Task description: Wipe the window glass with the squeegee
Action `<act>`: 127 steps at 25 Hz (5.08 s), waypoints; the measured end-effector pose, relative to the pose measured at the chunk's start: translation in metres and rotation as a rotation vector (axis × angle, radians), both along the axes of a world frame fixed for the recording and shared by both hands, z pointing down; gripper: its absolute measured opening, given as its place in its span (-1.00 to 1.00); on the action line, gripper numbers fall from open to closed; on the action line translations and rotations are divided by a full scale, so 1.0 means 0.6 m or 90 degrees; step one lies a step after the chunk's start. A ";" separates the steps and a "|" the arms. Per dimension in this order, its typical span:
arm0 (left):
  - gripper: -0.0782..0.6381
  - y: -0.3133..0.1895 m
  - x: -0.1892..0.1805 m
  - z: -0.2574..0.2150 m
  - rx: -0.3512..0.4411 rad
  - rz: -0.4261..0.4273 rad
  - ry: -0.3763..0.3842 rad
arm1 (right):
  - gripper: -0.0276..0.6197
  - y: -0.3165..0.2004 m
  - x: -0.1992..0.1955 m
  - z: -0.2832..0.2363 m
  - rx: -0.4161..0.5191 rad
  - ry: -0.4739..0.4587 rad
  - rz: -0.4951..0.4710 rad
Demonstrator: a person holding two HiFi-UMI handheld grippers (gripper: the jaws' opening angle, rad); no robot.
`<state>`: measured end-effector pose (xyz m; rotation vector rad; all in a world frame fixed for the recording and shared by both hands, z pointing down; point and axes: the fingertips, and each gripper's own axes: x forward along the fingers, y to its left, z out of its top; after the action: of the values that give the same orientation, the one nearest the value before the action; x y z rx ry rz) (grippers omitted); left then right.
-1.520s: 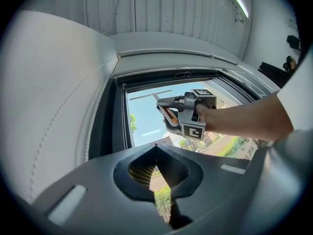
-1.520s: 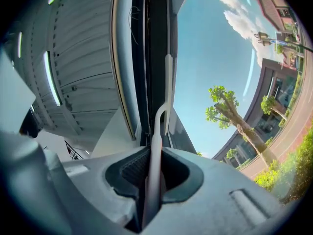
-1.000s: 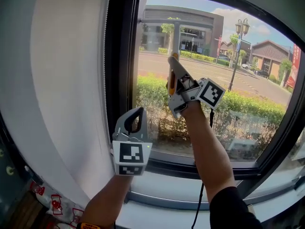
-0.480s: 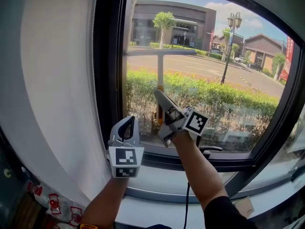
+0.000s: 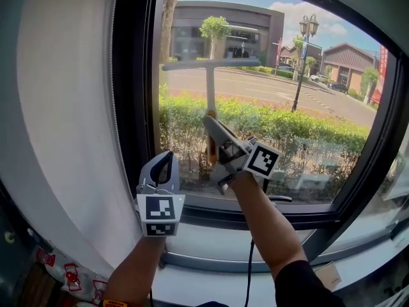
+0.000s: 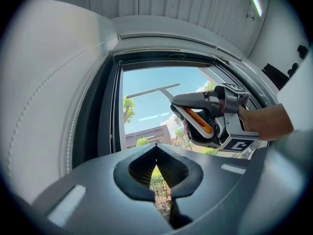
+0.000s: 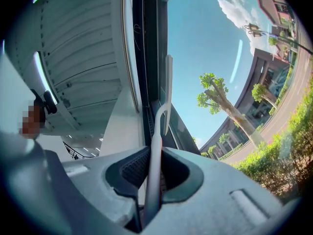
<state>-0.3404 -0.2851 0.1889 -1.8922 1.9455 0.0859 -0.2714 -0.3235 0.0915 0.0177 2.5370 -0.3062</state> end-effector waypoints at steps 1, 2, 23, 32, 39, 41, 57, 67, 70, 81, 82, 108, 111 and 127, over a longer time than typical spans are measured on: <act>-0.74 0.000 0.007 -0.017 0.015 0.007 -0.001 | -0.76 -0.001 0.011 -0.019 0.011 -0.007 0.003; -0.74 0.000 0.016 -0.036 0.029 0.013 -0.002 | -0.76 -0.003 0.022 -0.041 0.022 -0.015 0.006; -0.75 -0.010 0.116 -0.204 0.125 -0.033 -0.065 | -0.76 -0.044 0.147 -0.294 0.089 -0.085 -0.013; -0.75 -0.024 0.137 -0.189 0.094 -0.042 -0.039 | -0.76 -0.032 0.158 -0.265 0.072 -0.071 -0.051; -0.75 -0.047 0.164 -0.097 0.048 -0.033 -0.024 | -0.76 -0.040 0.193 -0.129 0.036 -0.053 -0.057; -0.75 -0.045 0.161 -0.084 0.046 -0.024 -0.024 | -0.76 -0.038 0.193 -0.098 0.021 -0.050 -0.056; -0.75 -0.052 0.102 0.110 -0.043 0.049 0.011 | -0.76 -0.016 0.193 0.134 -0.072 -0.041 -0.004; -0.74 -0.065 0.114 0.114 -0.048 0.067 0.005 | -0.76 -0.020 0.191 0.133 -0.067 -0.043 -0.009; -0.74 -0.069 0.120 0.095 -0.030 0.068 0.003 | -0.76 -0.018 0.194 0.133 -0.067 -0.035 -0.015; -0.74 -0.079 0.196 -0.093 0.083 0.037 -0.053 | -0.76 -0.041 0.296 -0.090 0.056 -0.047 0.001; -0.74 -0.079 0.203 -0.115 0.097 0.036 -0.055 | -0.76 -0.043 0.305 -0.118 0.069 -0.044 0.008; -0.74 -0.108 0.347 -0.187 0.110 0.041 -0.029 | -0.76 -0.069 0.422 -0.132 0.054 -0.043 -0.042; -0.74 -0.111 0.367 -0.152 0.092 0.046 -0.020 | -0.76 -0.063 0.435 -0.081 0.032 -0.041 -0.044; -0.74 -0.109 0.428 -0.002 0.006 0.072 0.045 | -0.76 -0.048 0.483 0.140 -0.065 0.005 -0.044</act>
<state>-0.0834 -0.3508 0.1875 -2.0167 1.8789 0.1980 0.0184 -0.3520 0.1753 0.0652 2.5293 -0.4643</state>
